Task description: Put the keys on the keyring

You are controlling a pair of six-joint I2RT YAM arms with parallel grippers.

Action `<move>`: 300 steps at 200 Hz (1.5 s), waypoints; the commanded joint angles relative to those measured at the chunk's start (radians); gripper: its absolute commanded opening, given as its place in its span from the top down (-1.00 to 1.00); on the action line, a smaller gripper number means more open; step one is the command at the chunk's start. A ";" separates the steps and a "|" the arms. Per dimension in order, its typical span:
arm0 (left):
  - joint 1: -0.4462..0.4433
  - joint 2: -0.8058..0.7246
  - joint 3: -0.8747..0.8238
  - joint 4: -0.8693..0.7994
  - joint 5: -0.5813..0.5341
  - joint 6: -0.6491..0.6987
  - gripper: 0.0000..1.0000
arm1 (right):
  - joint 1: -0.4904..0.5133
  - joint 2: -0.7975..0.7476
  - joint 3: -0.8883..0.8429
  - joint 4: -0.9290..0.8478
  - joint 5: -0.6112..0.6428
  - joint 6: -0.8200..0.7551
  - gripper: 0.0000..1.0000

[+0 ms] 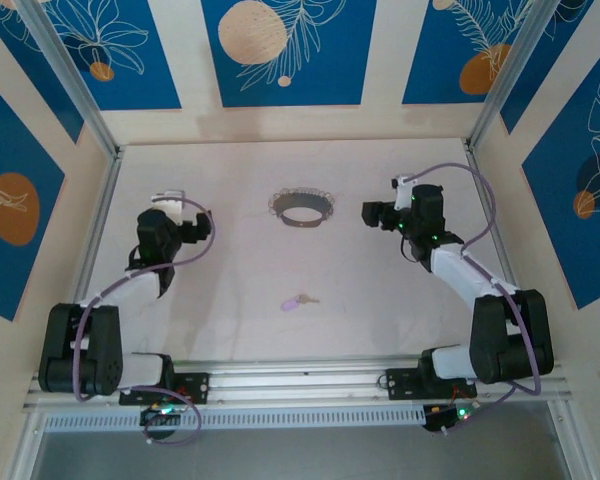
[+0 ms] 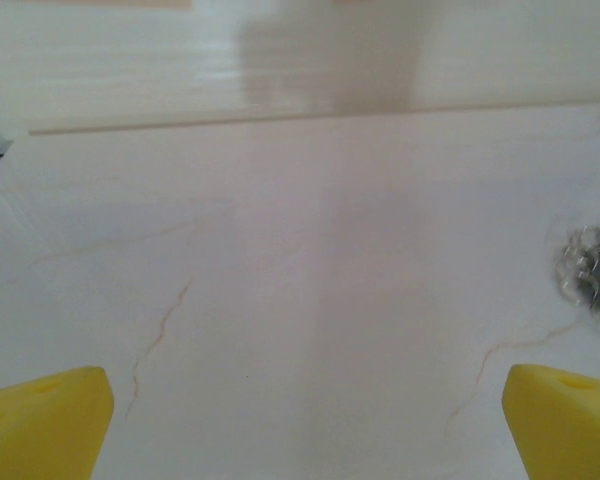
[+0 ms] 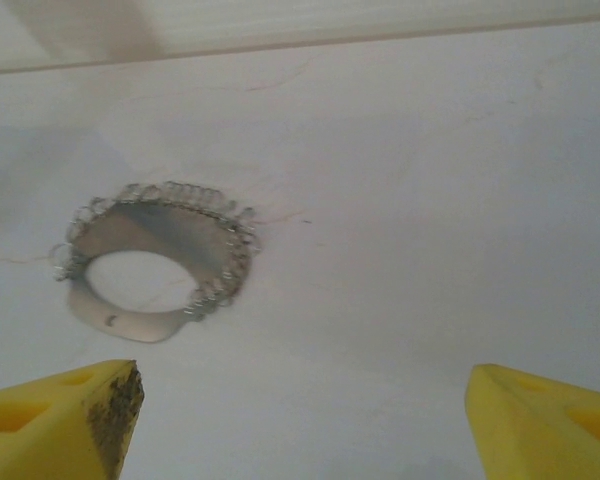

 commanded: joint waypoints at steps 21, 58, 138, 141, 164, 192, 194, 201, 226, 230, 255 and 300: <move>-0.033 -0.069 0.082 -0.122 -0.007 -0.149 -0.99 | 0.138 0.096 0.155 -0.202 0.034 0.068 -0.67; -0.066 -0.073 0.182 -0.291 0.036 -0.265 -0.99 | 0.235 0.224 0.317 -0.333 -0.007 0.117 -0.65; -0.285 -0.050 0.313 -0.554 0.064 -0.336 -0.99 | 0.341 0.574 0.681 -0.544 -0.082 0.144 -0.47; -0.294 -0.047 0.314 -0.556 0.061 -0.336 -0.99 | 0.343 0.586 0.692 -0.550 -0.079 0.142 -0.47; -0.330 -0.031 0.324 -0.571 0.059 -0.340 -0.99 | 0.350 0.660 0.762 -0.579 -0.062 0.135 -0.45; -0.336 -0.026 0.328 -0.585 0.083 -0.342 -0.99 | 0.351 0.736 0.829 -0.603 -0.056 0.137 -0.43; -0.336 -0.026 0.326 -0.586 0.082 -0.342 -0.99 | 0.351 0.741 0.833 -0.606 -0.056 0.136 -0.42; -0.336 -0.028 0.323 -0.583 0.081 -0.343 -0.99 | 0.351 0.756 0.844 -0.607 -0.052 0.136 -0.42; -0.336 -0.033 0.322 -0.579 0.076 -0.317 -0.99 | 0.350 0.797 0.867 -0.601 -0.040 0.129 -0.42; -0.336 -0.034 0.325 -0.583 0.071 -0.309 -0.99 | 0.349 0.801 0.870 -0.598 -0.040 0.125 -0.42; -0.336 -0.022 0.348 -0.617 0.036 -0.269 -0.99 | 0.347 0.837 0.904 -0.599 -0.031 0.124 -0.41; -0.336 -0.014 0.376 -0.674 0.002 -0.285 -0.99 | 0.349 0.904 0.972 -0.645 -0.045 0.119 -0.40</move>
